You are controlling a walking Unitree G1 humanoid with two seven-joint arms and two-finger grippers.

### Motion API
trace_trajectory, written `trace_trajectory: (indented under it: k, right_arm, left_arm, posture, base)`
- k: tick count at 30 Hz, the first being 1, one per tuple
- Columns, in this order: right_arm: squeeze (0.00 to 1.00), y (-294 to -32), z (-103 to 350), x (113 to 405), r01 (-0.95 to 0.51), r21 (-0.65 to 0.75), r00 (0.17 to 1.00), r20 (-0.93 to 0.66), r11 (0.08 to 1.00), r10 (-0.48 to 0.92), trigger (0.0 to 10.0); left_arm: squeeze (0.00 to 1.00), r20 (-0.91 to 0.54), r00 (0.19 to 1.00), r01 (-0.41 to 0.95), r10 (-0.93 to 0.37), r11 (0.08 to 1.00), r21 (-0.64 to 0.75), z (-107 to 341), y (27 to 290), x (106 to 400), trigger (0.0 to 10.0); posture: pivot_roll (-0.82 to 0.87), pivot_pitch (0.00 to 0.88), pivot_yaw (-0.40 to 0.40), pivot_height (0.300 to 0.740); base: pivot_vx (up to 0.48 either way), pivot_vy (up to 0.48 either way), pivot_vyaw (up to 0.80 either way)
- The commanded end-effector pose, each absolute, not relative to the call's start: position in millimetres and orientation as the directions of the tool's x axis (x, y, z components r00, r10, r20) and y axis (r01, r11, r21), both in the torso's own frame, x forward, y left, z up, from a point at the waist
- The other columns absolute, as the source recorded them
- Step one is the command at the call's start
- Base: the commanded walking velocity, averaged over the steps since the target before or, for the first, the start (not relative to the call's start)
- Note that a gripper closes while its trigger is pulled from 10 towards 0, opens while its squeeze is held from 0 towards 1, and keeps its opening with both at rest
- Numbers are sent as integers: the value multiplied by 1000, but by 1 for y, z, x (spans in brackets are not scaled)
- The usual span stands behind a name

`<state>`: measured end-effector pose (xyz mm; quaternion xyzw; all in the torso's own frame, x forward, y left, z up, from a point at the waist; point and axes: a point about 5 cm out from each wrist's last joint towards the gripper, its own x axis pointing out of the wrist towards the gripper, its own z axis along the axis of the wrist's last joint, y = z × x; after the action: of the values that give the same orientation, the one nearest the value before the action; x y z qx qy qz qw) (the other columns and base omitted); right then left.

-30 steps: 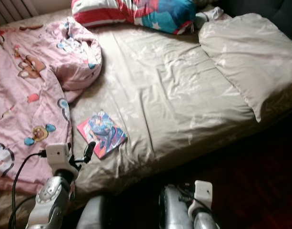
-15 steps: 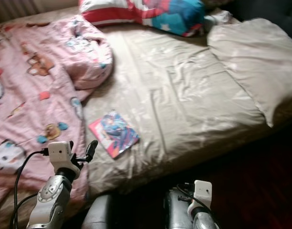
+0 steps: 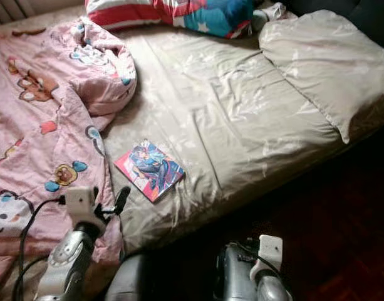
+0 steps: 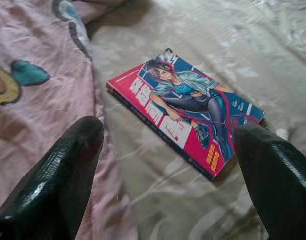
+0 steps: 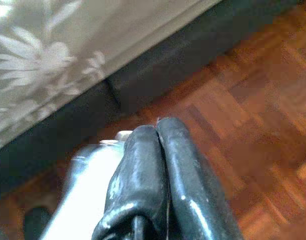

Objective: Clean up the room

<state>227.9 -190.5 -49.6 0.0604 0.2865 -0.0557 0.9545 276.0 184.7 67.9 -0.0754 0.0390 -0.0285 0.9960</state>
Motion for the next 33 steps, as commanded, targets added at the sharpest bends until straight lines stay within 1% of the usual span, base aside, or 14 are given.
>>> trace_trajectory:
  k: [1,4,10,14,16,25,31,33]
  right_arm:
    - [0,-189,-62,210,152,87,785,-616,985,-67,10000]
    - [0,-189,-62,210,154,85,785,-615,984,-70,10000]
    - [0,-190,-62,210,159,84,789,-609,984,-76,10000]
    - [0,-191,-62,210,165,80,792,-604,983,-84,10000]
    - [0,-192,-62,209,168,77,793,-603,983,-88,10000]
    - [0,-191,-64,205,177,68,780,-618,982,-98,10000]
    - [0,-191,-64,205,174,72,784,-614,982,-94,10000]
    - [0,-190,-63,206,167,65,789,-607,984,-93,10000]
  left_arm:
    - [0,-119,990,47,-71,980,-191,59,182,275,10000]
    - [0,-145,987,37,-70,974,-224,53,181,279,10000]
    - [0,-177,980,54,-92,976,-210,46,177,288,10000]
    - [0,-207,969,96,-132,980,-175,40,169,291,10000]
    - [0,-208,968,106,-143,978,-182,39,165,292,10000]
    - [0,-199,970,99,-139,975,-197,35,160,294,10000]
    - [0,-193,973,89,-128,976,-199,33,161,294,10000]
    - [0,-191,974,86,-125,976,-199,33,161,294,10000]
  posture:
    - [77,243,51,621]
    - [69,247,52,621]
    - [51,251,55,621]
    - [28,262,54,621]
    - [17,267,53,621]
    - [-2,271,47,621]
    - [-2,271,42,621]
    - [0,270,40,621]
  base:
    - [0,0,0]
    - [0,0,0]
    - [0,0,0]
    - [0,0,0]
    - [0,0,0]
    - [0,0,0]
    - [0,0,-587]
    - [240,0,0]
